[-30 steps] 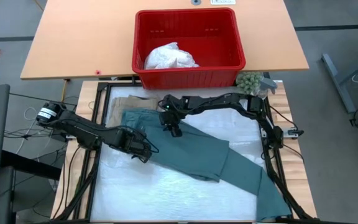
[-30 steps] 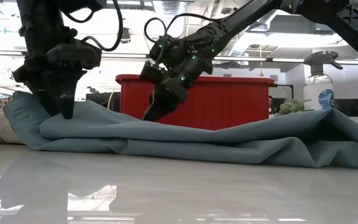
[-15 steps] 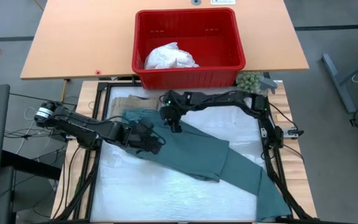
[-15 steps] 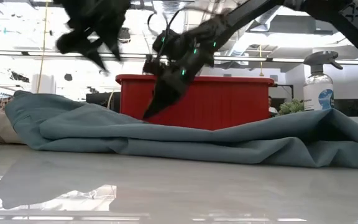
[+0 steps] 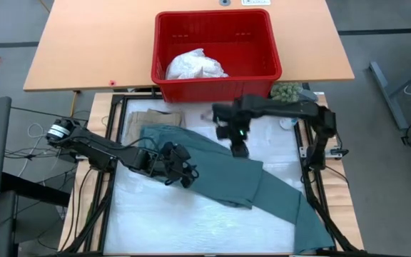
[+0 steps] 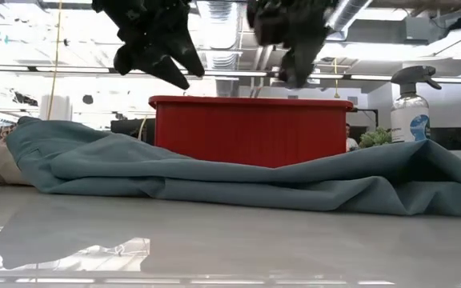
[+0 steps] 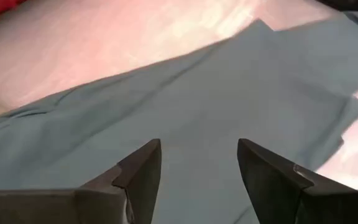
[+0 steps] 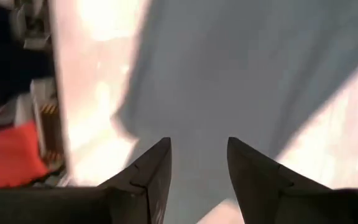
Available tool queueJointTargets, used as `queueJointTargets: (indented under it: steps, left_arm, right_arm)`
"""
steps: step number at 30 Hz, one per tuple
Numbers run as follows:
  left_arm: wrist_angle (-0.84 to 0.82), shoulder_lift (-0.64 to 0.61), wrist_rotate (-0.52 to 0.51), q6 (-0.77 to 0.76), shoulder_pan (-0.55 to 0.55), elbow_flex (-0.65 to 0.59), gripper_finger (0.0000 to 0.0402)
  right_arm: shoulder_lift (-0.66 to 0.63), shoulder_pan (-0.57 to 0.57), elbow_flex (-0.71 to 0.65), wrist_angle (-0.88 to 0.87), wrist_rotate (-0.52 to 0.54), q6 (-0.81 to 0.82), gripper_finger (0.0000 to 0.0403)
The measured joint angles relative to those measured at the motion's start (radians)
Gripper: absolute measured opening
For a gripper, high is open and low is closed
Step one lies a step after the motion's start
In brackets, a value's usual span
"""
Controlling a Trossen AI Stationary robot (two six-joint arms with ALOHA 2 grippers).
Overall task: Fold Laundry from Bin
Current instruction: Fold the blue pants in the red bin
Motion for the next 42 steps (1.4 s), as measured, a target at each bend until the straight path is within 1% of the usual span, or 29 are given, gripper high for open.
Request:
queueJointTargets:
  steps: [3, 7, 12, 17, 21, 24, 30, 37, 42]
  left_arm:
    - [0.008, 0.001, 0.051, 0.024, 0.0, 0.0, 0.02]
    - [0.004, 0.001, 0.081, 0.03, -0.004, 0.0, 0.02]
    - [0.006, 0.001, 0.1, 0.058, -0.012, 0.0, 0.02]
    - [0.006, 0.001, 0.104, 0.066, -0.016, 0.0, 0.02]
    - [0.005, 0.001, 0.122, 0.07, -0.018, 0.0, 0.02]
    - [0.005, 0.001, 0.129, 0.074, -0.018, 0.0, 0.02]
    - [0.003, 0.001, 0.129, 0.074, -0.018, 0.0, 0.02]
    - [-0.001, 0.001, 0.128, 0.081, -0.018, 0.0, 0.02]
    - [-0.003, 0.001, 0.121, 0.081, -0.018, 0.0, 0.02]
  right_arm:
    - [-0.039, 0.147, -0.025, -0.068, 0.012, 0.078, 0.0182]
    - [-0.085, 0.363, -0.12, -0.107, 0.057, 0.161, 0.0182]
    - [-0.15, 0.583, -0.243, -0.133, 0.027, 0.38, 0.0176]
    - [-0.169, 0.788, -0.325, -0.05, 0.013, 0.66, 0.0175]
    - [-0.164, 0.921, -0.349, 0.09, 0.013, 0.83, 0.0184]
    - [-0.163, 0.99, -0.36, 0.188, 0.014, 0.969, 0.0192]
    - [-0.163, 1.097, -0.361, 0.213, 0.049, 1.194, 0.0202]
    - [-0.162, 1.2, -0.386, 0.294, 0.13, 1.385, 0.0213]
    - [-0.162, 1.233, -0.452, 0.381, 0.131, 1.478, 0.0214]
